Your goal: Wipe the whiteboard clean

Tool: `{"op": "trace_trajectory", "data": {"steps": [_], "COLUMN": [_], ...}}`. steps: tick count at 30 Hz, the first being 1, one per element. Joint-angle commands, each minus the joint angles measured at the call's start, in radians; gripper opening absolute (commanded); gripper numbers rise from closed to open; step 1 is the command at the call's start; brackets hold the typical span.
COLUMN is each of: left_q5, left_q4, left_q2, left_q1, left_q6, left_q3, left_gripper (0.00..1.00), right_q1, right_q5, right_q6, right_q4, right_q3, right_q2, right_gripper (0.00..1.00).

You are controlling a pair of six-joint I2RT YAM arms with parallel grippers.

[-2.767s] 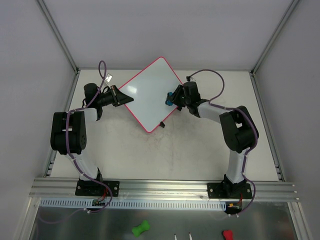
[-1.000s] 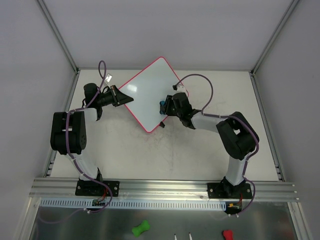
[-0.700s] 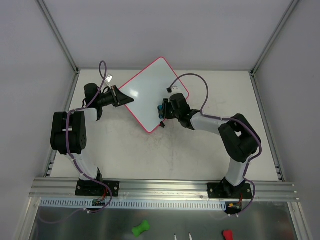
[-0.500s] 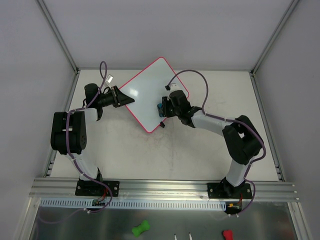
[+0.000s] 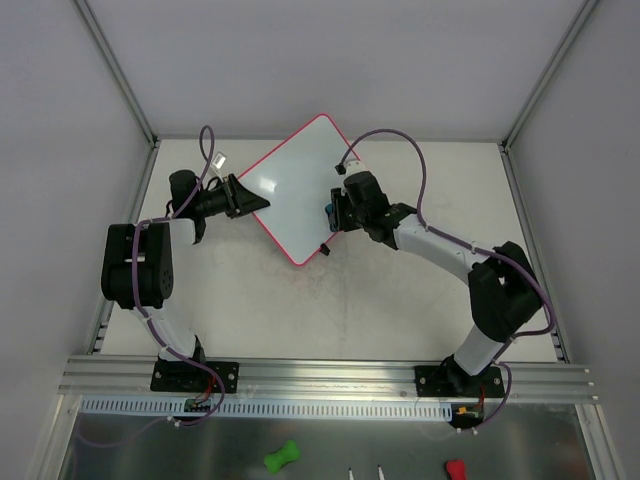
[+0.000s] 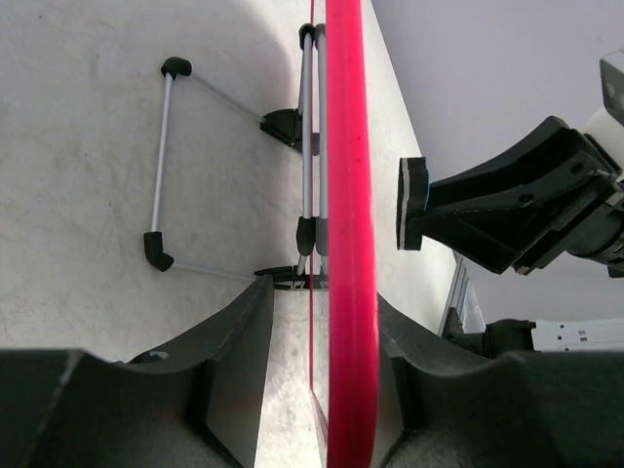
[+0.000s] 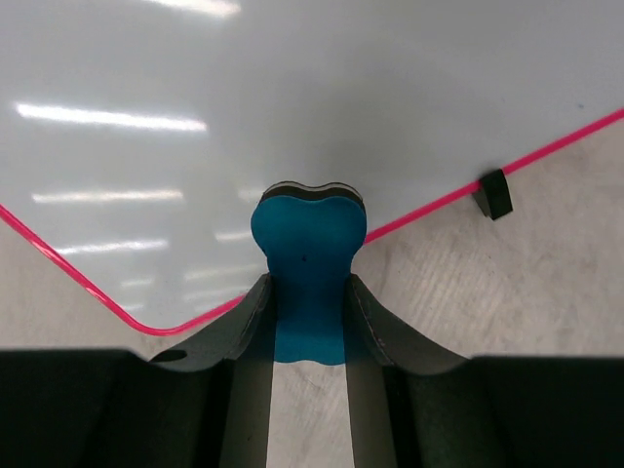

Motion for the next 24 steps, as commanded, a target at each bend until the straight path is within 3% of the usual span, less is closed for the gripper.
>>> {"op": "trace_trajectory", "data": {"steps": [1,7,13,17,22,24], "left_q5": [0.025,0.026,0.028,0.016,0.011,0.005], "left_q4": [0.058,0.066,0.083,0.08,0.07,0.064], "left_q2": [-0.013,-0.012,-0.021,-0.032,-0.041,-0.043], "left_q1": [0.009,0.012,0.012,0.018,0.024,0.026], "left_q6": [-0.001,-0.007,-0.01,-0.006,0.0,0.006], "left_q3": [-0.006,-0.009,-0.02,-0.033,-0.043,-0.046], "left_gripper": [0.37,0.38,0.41,0.42,0.44,0.45], "right_q1": [-0.003,-0.006,-0.009,-0.009,-0.009,-0.012], "right_q5": [0.086,0.164,0.146,0.109,0.095,0.091], "right_q6": [-0.02,0.023,0.043,0.041,0.034,0.031], "right_q4": [-0.211,-0.271,-0.268,-0.239,-0.222,-0.22], "right_q3": [0.051,-0.098,-0.225,-0.264,-0.268,-0.267], "right_q2": [-0.056,-0.135,-0.138,-0.124,-0.106,-0.09], "right_gripper": [0.0,0.0,0.02,0.13,0.36,0.4]}}
